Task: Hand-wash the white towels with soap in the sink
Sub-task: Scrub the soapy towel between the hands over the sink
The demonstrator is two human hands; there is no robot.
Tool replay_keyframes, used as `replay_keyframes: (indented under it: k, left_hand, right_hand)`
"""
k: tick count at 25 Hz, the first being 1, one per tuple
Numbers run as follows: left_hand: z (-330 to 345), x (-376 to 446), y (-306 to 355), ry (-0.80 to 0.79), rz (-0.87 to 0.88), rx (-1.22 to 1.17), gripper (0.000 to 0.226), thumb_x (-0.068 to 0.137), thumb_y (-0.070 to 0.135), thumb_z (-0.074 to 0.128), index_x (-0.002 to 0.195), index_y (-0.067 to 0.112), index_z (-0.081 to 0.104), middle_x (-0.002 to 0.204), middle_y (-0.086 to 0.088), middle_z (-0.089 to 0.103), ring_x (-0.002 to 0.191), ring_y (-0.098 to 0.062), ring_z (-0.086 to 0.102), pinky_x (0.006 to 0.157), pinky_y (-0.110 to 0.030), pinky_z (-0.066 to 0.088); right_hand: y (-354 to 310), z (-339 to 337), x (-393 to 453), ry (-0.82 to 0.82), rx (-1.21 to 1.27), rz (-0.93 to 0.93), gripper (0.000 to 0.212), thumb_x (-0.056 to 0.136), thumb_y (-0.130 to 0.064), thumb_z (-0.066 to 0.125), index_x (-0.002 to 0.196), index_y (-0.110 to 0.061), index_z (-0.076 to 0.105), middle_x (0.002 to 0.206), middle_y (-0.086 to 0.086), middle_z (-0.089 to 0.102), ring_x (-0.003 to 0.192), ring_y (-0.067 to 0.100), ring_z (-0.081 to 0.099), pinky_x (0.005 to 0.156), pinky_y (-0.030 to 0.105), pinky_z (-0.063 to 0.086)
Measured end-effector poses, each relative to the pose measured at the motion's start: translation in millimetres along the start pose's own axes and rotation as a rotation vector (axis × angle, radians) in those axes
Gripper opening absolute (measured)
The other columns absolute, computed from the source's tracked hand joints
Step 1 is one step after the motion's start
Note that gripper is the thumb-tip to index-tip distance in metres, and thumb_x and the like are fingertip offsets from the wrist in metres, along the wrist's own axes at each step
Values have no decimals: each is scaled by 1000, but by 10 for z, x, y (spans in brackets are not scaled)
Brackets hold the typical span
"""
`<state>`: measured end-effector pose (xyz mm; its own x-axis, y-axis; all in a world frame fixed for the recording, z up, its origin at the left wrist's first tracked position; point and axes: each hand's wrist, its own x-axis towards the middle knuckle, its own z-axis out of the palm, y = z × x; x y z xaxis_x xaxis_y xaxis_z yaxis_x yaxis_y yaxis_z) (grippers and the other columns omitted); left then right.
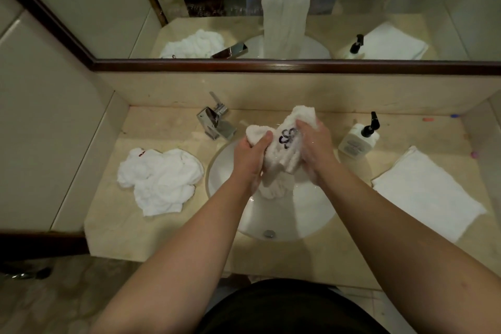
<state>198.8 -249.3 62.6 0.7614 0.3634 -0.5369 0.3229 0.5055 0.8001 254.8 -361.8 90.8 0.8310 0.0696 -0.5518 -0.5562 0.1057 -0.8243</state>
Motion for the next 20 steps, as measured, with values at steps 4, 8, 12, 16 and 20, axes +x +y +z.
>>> replay_keyframes:
  k: [4,8,12,16,20]
  left_hand:
    - [24,78,20,70,-9,-136,33,94,30,68,122,15,59,121,-15,69,109,-32,68,93,-51,56]
    - [-26,119,140,27,-14,-166,49,88,16,73,132,9,54,112,-12,67,100,-27,66,84,-41,59]
    - [-22,94,186,-22,105,121,34,91,11,71,123,5,61,113,-9,71,102,-23,69,85,-36,58]
    - [117,-23,235,-44,406,469,10,98,21,63,91,26,69,80,12,72,76,-6,67,75,-30,55]
    - [227,-37,244,-22,525,534,15,102,22,54,91,28,61,74,14,63,64,3,54,68,-23,46]
  right_hand:
    - [-96,-54,0,21,-115,-168,13,100,-20,53,99,-32,57,103,2,68,99,23,67,88,38,55]
    - [-220,-186,42,67,-230,-212,14,93,-31,67,91,-17,64,85,2,67,79,20,65,67,29,50]
    - [-282,-221,2,53,-224,-326,13,94,-31,65,88,-22,72,94,9,73,86,26,69,75,32,54]
    - [-310,-113,-50,28,-101,-299,12,99,-27,58,101,-20,67,90,-6,66,85,13,65,69,12,48]
    - [-359,-30,24,6,-114,-267,28,102,-27,51,125,-17,63,109,-13,60,101,2,55,77,6,41]
